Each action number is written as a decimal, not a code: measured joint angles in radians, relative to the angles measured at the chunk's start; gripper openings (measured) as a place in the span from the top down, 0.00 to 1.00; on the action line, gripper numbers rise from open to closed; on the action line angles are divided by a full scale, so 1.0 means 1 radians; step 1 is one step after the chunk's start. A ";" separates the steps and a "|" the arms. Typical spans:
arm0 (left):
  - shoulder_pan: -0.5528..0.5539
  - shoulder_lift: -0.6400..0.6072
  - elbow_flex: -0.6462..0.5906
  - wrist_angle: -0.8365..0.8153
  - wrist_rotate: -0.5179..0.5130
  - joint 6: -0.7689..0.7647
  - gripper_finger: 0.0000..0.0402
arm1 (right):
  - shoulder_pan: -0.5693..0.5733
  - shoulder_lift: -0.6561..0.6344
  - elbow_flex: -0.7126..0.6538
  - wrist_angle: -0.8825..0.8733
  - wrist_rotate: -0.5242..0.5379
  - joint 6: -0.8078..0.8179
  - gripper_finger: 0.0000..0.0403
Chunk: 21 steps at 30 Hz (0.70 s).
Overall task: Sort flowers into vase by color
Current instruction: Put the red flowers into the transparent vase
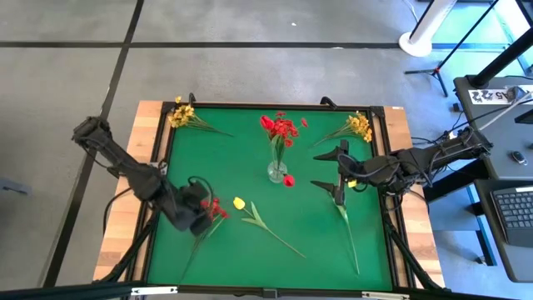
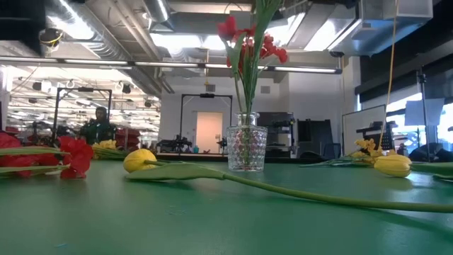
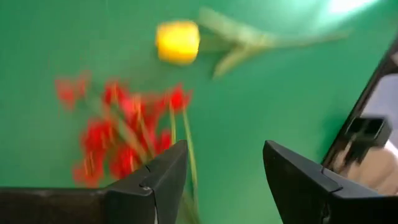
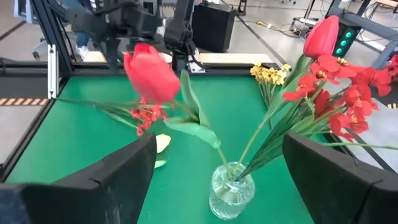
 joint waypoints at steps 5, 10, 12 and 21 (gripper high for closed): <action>-0.063 0.105 0.000 -0.009 0.143 -0.211 0.49 | 0.000 0.000 0.000 -0.012 0.000 0.000 0.14; -0.124 0.202 0.000 0.003 0.251 -0.408 0.49 | 0.000 0.000 0.000 -0.011 -0.001 0.000 0.14; -0.146 0.232 0.000 0.021 0.263 -0.459 0.49 | 0.000 0.000 0.000 -0.012 -0.001 0.000 0.14; -0.183 0.347 0.000 0.112 0.277 -0.566 0.49 | 0.000 0.000 0.000 -0.011 -0.002 -0.001 0.14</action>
